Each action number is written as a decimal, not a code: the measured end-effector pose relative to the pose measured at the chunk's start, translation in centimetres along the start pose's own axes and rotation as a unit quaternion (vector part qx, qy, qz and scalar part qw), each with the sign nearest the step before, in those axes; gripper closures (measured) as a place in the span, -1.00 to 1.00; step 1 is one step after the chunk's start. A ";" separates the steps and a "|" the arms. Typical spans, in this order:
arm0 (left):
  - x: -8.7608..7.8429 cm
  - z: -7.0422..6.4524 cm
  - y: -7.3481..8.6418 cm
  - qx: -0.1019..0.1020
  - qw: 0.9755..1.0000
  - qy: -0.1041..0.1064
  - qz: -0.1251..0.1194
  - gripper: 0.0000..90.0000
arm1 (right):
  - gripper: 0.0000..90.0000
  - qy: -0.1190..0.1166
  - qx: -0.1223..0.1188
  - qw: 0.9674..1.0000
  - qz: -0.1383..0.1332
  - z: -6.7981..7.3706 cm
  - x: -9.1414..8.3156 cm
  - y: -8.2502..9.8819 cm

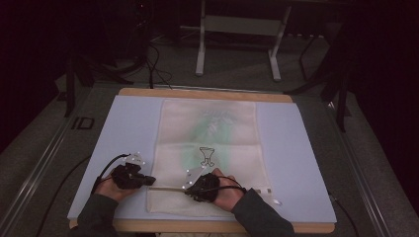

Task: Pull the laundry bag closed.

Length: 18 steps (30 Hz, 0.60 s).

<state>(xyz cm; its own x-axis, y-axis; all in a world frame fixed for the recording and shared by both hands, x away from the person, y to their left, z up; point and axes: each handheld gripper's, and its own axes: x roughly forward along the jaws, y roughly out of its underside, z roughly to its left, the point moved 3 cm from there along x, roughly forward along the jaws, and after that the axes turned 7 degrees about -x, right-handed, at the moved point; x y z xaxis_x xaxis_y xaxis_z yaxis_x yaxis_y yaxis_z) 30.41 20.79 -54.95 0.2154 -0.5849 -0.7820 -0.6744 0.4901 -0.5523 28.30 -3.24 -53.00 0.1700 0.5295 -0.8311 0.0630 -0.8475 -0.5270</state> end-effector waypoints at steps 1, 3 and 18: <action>0.0 0.0 0.0 0.000 1.000 0.000 0.000 1.00 | 0.83 0.001 0.001 1.000 0.000 0.0 0.0 0.1; 0.0 0.0 0.0 0.000 1.000 0.000 0.000 1.00 | 0.83 0.000 0.002 1.000 0.000 0.0 -0.1 0.3; 0.0 0.0 0.0 0.000 1.000 -0.001 -0.001 1.00 | 0.83 0.006 0.012 1.000 -0.003 0.1 -0.8 1.6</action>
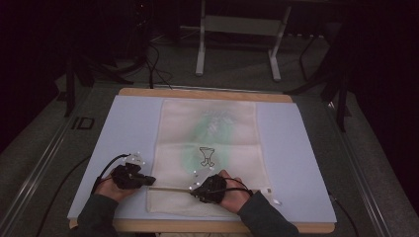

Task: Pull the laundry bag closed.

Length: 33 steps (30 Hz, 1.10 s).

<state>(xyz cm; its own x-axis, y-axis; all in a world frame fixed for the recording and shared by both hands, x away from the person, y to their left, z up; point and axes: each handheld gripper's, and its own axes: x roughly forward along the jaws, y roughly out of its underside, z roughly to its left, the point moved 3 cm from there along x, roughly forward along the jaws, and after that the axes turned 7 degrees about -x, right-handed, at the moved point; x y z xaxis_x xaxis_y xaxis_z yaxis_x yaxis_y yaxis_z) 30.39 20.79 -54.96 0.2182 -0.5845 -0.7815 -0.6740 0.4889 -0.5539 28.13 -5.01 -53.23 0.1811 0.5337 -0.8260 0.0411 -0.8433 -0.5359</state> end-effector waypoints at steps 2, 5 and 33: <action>0.0 0.0 0.0 0.001 1.000 0.000 0.000 1.00 | 0.83 0.001 0.001 1.000 0.002 0.0 -0.1 0.1; 0.0 0.0 0.0 0.001 1.000 0.000 0.000 1.00 | 0.83 0.001 0.000 1.000 0.002 0.0 -0.3 0.4; 0.0 0.0 0.0 0.000 1.000 0.001 0.001 1.00 | 0.83 0.012 0.016 1.000 0.003 -0.2 -2.2 2.7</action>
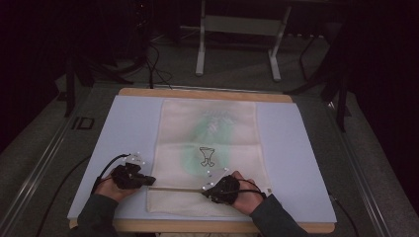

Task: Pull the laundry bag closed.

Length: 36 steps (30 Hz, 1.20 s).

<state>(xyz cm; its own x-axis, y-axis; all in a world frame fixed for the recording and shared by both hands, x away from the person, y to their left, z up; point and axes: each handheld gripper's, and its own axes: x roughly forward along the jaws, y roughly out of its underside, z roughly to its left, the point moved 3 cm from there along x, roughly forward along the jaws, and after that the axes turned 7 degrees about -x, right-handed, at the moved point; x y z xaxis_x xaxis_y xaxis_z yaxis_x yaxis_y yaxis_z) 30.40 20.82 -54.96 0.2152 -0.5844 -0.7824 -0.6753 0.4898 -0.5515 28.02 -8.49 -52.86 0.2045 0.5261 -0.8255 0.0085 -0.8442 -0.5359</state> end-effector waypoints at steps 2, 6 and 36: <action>0.0 0.0 0.0 -0.001 1.000 0.001 -0.001 1.00 | 0.83 0.001 0.001 1.000 -0.001 0.0 -0.1 0.2; 0.0 0.0 0.0 -0.002 1.000 0.001 -0.001 1.00 | 0.83 0.002 0.001 1.000 -0.002 0.0 -0.3 0.4; 0.0 0.0 0.0 0.001 1.000 0.000 0.001 1.00 | 0.83 0.015 0.015 1.000 0.000 -0.1 -1.8 2.3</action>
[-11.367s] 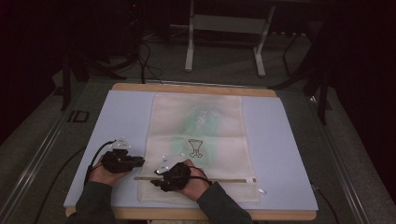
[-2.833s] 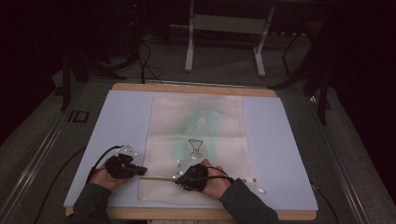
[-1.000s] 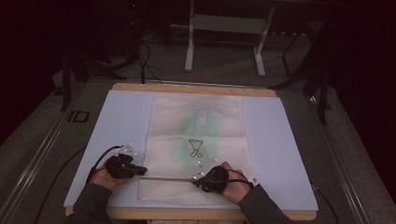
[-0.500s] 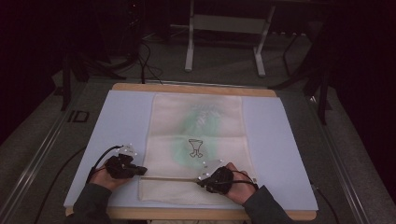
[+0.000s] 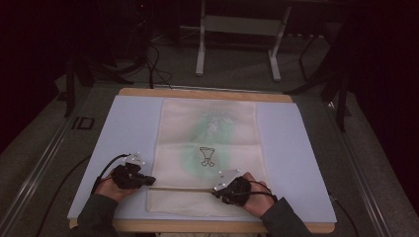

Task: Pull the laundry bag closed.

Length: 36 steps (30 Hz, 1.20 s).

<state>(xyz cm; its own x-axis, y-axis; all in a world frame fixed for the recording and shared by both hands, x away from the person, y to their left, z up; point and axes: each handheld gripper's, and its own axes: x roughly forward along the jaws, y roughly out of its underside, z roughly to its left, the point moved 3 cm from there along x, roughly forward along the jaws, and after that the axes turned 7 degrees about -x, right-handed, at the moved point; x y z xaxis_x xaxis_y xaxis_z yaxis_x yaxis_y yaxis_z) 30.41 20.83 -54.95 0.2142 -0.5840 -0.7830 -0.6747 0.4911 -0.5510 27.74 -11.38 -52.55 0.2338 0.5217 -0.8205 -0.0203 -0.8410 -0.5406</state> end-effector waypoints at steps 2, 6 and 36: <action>0.0 0.0 0.0 0.000 1.000 0.000 0.000 1.00 | 0.83 0.000 0.000 1.000 0.002 0.1 0.0 0.1; 0.0 0.0 0.0 0.000 1.000 0.000 0.000 1.00 | 0.83 0.002 0.000 1.000 0.004 0.1 -0.1 0.2; 0.0 0.0 0.0 -0.001 1.000 0.000 -0.001 1.00 | 0.83 0.010 0.023 1.000 0.013 -0.4 -1.4 2.7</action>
<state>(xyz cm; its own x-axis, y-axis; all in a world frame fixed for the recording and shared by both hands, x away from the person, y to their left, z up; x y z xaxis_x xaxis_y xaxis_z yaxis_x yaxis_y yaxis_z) 30.38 20.78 -54.96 0.2164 -0.5847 -0.7818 -0.6754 0.4886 -0.5524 27.77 -14.46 -52.79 0.2515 0.4964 -0.8309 -0.0717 -0.8466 -0.5274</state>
